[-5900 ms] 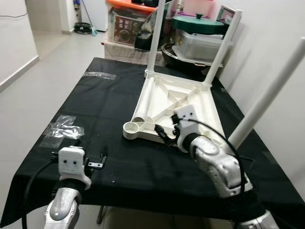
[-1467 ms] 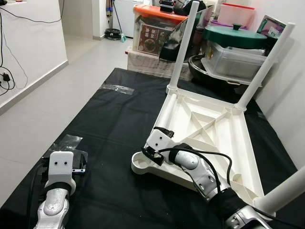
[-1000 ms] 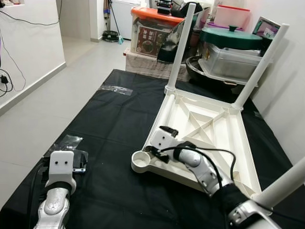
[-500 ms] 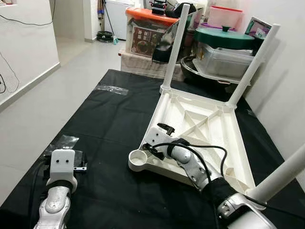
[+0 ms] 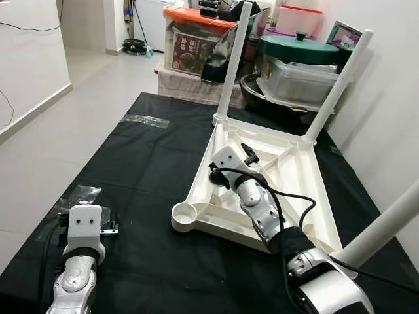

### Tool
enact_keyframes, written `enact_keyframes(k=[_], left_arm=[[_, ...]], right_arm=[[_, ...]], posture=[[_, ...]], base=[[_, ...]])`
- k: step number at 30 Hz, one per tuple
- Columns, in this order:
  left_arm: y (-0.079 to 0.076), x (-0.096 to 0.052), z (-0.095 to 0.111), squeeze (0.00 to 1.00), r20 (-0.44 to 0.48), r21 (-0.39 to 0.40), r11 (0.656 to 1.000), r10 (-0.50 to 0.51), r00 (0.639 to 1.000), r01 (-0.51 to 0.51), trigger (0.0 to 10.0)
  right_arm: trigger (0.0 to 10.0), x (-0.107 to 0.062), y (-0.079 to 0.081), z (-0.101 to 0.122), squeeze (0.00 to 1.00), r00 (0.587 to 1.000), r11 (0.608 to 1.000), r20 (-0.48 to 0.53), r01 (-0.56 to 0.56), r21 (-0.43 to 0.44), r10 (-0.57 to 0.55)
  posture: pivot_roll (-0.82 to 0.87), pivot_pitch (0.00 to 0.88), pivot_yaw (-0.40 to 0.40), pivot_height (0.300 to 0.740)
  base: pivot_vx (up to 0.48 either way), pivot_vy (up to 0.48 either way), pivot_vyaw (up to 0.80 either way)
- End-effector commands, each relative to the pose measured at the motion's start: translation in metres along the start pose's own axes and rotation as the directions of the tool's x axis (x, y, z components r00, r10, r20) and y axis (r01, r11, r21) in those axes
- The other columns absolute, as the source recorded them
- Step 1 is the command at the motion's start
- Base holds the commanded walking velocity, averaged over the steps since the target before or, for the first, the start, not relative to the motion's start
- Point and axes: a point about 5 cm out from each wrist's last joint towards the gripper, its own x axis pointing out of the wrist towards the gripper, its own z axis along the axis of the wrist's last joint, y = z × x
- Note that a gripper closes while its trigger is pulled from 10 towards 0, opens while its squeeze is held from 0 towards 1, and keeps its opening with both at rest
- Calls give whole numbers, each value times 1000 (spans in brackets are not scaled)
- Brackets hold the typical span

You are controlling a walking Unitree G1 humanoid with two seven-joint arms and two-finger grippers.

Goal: Building children table

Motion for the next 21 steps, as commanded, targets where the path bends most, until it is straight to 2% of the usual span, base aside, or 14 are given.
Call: enact_keyframes(k=[1, 3, 13, 21], left_arm=[[-5, -2, -4, 0, -22, 2, 1000, -12, 1000, 13, 10000], [-5, -2, -4, 0, -24, 6, 1000, -14, 1000, 14, 10000], [-5, -1, -4, 0, -26, 15, 1000, -15, 1000, 15, 10000], [-5, -1, -5, 0, -30, 21, 1000, -16, 999, 17, 10000]], right_arm=[[0, 1, -11, -2, 0, 999, 998, 9, 34, 50, -34], [0, -3, -3, -2, 0, 998, 983, 48, -40, 176, 32], [0, -4, 0, -4, 0, 993, 973, 91, -97, 208, 80], [0, -6, 4, -8, 0, 990, 970, 87, -128, 206, 112]], posture=[[74, 0, -180, 740], [76, 0, -181, 740], [70, 0, -174, 740], [70, 0, -174, 740]], base=[[0, 0, 0], [0, 0, 0], [0, 0, 0], [0, 0, 0]])
